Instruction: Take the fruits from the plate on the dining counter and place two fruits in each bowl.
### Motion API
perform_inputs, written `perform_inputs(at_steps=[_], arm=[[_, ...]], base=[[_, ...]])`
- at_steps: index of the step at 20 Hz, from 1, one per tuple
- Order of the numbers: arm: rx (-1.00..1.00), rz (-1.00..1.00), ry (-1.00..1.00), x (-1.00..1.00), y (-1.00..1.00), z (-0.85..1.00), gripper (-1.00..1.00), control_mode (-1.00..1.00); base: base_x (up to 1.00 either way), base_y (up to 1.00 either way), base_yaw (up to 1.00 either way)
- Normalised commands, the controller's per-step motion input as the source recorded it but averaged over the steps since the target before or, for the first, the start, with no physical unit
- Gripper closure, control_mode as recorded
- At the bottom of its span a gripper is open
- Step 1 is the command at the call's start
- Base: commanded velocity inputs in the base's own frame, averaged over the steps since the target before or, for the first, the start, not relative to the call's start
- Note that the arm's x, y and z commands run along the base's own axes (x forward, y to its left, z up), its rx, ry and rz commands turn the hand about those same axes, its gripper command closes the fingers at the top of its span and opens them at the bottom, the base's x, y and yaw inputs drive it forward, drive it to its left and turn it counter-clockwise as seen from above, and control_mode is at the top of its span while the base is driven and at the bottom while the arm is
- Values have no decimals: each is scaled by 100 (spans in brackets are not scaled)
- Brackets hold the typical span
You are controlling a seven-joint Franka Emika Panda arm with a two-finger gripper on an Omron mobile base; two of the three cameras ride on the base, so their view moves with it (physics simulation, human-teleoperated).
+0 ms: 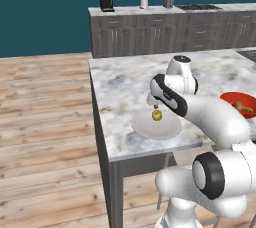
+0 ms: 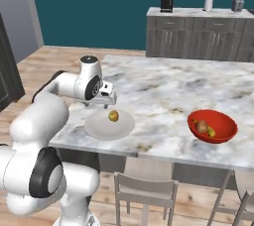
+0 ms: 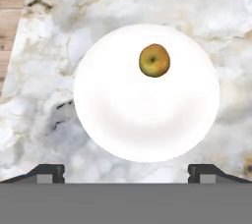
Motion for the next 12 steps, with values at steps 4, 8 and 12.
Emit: perform_inputs(at_steps=[4, 8, 12], arm=[[0, -3, 5, 88, -19, -44, -100, -100], [0, -2, 1, 73, -13, -57, -100, -100], [0, -2, 0, 64, -9, -58, -100, -100]], base=[[0, 0, 0], [0, 0, 0], [0, 0, 0]])
